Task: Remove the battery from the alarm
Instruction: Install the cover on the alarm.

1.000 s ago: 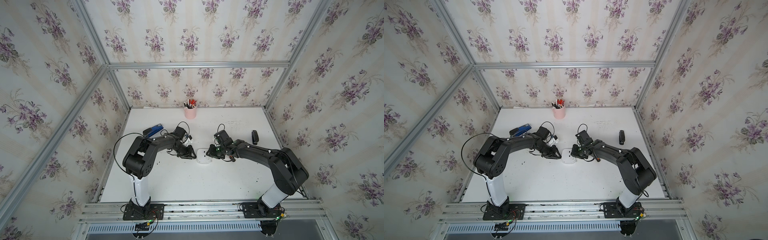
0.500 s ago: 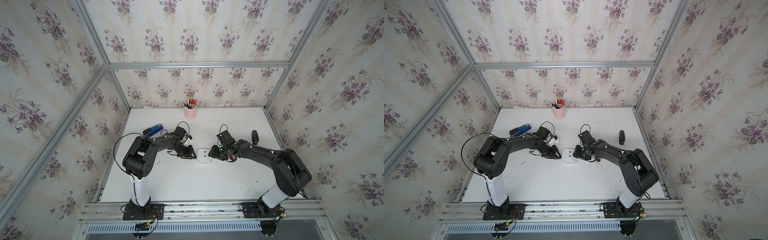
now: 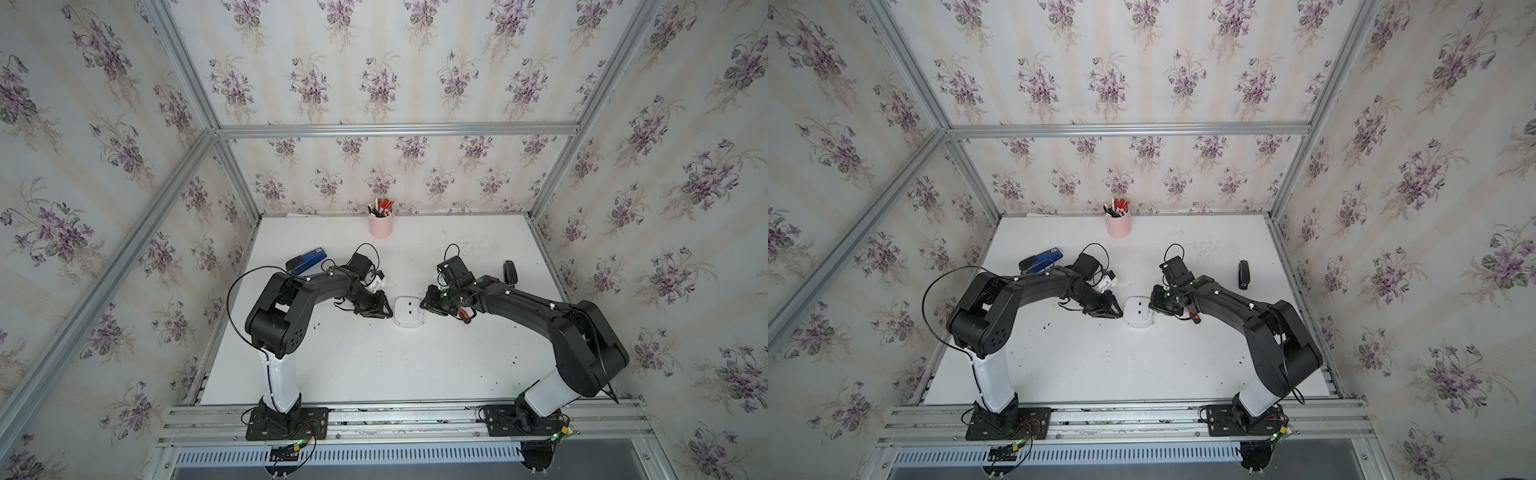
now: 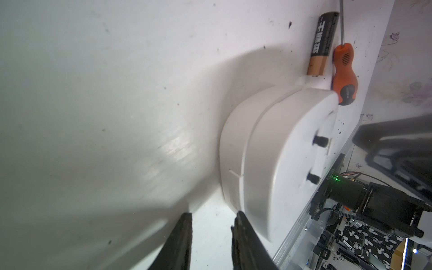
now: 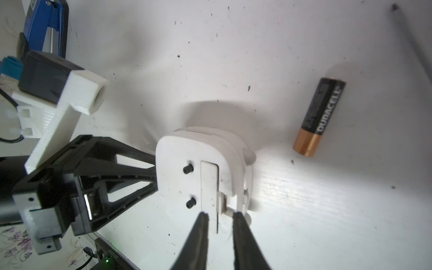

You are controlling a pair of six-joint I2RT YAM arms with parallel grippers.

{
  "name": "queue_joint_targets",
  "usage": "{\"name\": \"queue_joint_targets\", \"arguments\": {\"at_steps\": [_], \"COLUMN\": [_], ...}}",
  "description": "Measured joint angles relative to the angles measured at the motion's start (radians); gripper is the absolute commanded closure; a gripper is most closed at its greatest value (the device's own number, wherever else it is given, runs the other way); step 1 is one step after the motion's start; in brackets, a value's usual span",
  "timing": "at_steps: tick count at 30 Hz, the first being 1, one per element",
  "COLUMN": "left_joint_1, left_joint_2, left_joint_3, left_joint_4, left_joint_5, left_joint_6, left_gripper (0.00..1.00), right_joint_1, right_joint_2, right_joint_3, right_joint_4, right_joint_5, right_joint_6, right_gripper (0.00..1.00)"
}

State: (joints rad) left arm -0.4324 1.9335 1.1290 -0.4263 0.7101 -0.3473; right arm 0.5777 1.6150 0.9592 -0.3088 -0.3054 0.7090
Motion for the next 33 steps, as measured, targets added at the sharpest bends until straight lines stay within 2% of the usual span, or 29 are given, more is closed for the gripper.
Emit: {"name": "queue_joint_targets", "arguments": {"at_steps": [11, 31, 33], "left_joint_1": [0.000, 0.000, 0.000], "left_joint_2": [0.000, 0.000, 0.000], "left_joint_3": [0.000, -0.002, -0.002], "left_joint_4": [0.000, 0.002, 0.002], "left_joint_5": [0.000, 0.000, 0.000], "left_joint_6": [0.000, 0.000, 0.000], "left_gripper": [0.64, 0.64, 0.64], "right_joint_1": [0.006, 0.008, 0.008], "right_joint_2": [0.045, 0.066, 0.060], "right_joint_3": [0.018, -0.043, -0.045], "right_joint_4": [0.061, 0.134, 0.142], "right_joint_5": [-0.058, -0.077, -0.075], "right_joint_6": [0.026, 0.024, 0.024], "right_gripper": [1.00, 1.00, 0.96]}}
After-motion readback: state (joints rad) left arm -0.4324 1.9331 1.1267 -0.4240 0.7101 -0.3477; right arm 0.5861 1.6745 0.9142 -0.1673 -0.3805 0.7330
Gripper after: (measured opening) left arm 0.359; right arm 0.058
